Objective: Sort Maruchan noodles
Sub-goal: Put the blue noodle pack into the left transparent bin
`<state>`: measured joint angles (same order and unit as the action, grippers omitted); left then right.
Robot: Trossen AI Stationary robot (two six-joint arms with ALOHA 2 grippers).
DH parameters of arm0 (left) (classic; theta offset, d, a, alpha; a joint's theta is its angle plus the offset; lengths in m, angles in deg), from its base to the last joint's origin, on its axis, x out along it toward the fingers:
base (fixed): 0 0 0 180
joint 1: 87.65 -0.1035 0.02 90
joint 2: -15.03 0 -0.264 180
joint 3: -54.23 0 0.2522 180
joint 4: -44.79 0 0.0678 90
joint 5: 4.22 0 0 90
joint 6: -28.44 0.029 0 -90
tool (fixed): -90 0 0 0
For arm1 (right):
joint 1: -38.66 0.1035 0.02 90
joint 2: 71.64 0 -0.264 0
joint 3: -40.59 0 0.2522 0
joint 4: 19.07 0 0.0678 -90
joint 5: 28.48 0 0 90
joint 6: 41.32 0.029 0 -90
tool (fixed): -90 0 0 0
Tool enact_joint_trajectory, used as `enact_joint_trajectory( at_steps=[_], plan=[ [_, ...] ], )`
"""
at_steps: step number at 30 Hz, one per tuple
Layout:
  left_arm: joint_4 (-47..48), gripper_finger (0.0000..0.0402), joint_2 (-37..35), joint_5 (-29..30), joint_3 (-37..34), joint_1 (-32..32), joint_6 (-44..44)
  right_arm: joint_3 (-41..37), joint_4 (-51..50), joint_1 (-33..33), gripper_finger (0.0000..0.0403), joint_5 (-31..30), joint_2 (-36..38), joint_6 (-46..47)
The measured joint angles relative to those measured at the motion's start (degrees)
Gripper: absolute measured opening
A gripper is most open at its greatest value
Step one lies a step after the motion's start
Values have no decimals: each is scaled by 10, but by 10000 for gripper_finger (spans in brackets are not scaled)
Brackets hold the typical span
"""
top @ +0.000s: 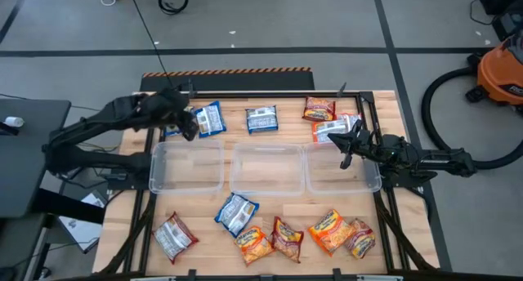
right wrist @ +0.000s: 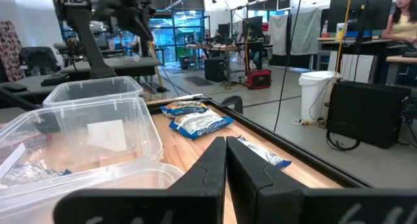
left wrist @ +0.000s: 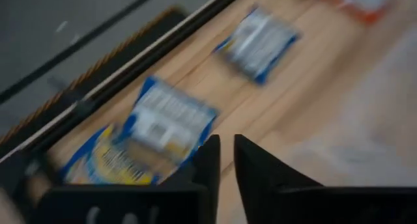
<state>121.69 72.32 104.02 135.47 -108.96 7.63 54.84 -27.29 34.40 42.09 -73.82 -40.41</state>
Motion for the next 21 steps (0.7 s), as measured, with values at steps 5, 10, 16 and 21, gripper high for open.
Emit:
enact_joint_trajectory(
  at_steps=[5,10,16,21],
  plan=[
    [19,136,58,-48,0,-98,-48,0,0,0,18,0,0,0],
    [-44,188,159,-187,0,-199,-39,0,0,0,18,0,0,-6],
    [-132,203,290,-268,0,-268,20,0,3,0,18,0,0,-44],
    [-180,204,373,-304,0,-310,54,0,28,0,18,0,0,-41]
  ],
)
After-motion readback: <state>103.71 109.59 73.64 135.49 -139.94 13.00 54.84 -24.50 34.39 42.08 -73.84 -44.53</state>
